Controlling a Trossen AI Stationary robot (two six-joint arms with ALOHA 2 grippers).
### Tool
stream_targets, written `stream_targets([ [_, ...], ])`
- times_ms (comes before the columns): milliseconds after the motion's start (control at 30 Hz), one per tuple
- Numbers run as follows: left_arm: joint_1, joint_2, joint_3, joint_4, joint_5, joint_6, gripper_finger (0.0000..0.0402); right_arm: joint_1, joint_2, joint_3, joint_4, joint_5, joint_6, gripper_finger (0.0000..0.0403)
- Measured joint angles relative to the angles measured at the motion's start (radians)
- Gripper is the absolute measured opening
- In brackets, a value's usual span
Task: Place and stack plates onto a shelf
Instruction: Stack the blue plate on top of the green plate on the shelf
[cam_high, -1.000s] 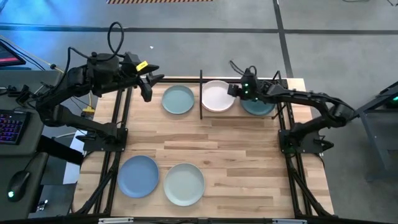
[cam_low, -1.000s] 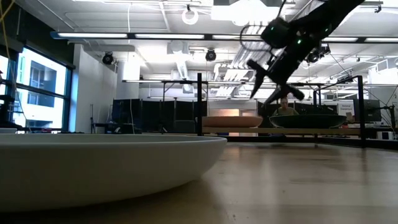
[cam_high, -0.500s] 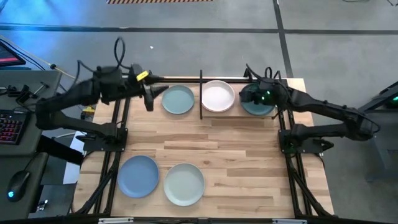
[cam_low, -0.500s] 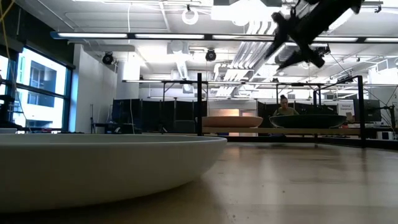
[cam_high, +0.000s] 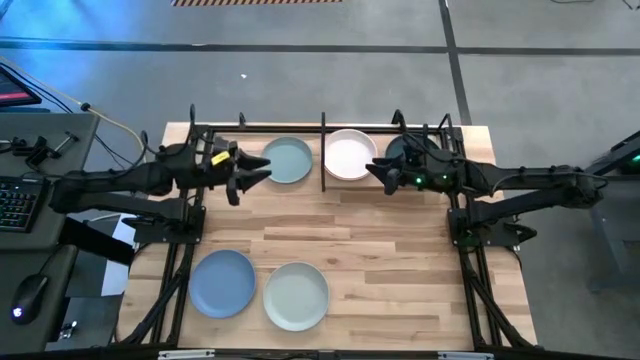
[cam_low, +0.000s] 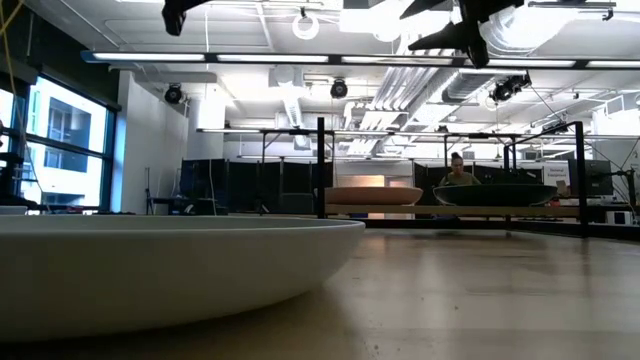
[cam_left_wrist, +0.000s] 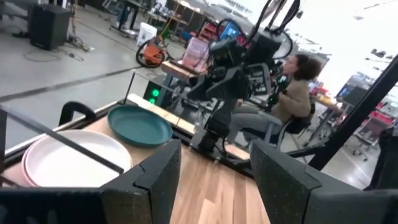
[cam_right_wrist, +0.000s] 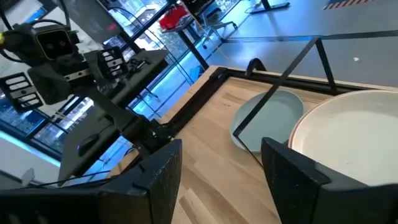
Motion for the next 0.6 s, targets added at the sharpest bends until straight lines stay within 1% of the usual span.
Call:
stream_targets([
  [67,0.000,-0.003,0.001,0.002,0.000,0.000,0.0184,0.000,0.000,0.000,0.004,0.000,0.000,0.0200],
  [133,0.000,-0.004,0.002,-0.030,0.015,0.000,0.0184,-0.001,0.000,0.000,0.007,0.000,0.002,0.0200],
  [200,-0.004,-0.002,0.021,-0.147,0.066,-0.008,0.0184,-0.001,0.000,0.000,0.007,0.000,0.007,0.0200],
  [267,-0.024,0.015,0.050,-0.325,0.118,-0.029,0.0184,-0.001,0.000,0.000,0.007,0.000,0.016,0.0200],
  [333,-0.063,0.041,0.063,-0.518,0.163,-0.060,0.0184,-0.001,0.000,0.000,0.006,-0.001,0.027,0.0200],
  [433,-0.144,0.084,0.054,-0.727,0.180,-0.101,0.0184,-0.001,0.000,0.000,0.006,-0.002,0.030,0.0200],
  [533,-0.238,0.134,-0.009,-0.841,0.219,-0.160,0.0184,-0.001,0.000,0.000,0.006,-0.002,0.031,0.0200],
  [600,-0.296,0.164,-0.068,-0.834,0.289,-0.211,0.0184,-0.001,0.000,0.000,0.006,-0.002,0.031,0.0200],
])
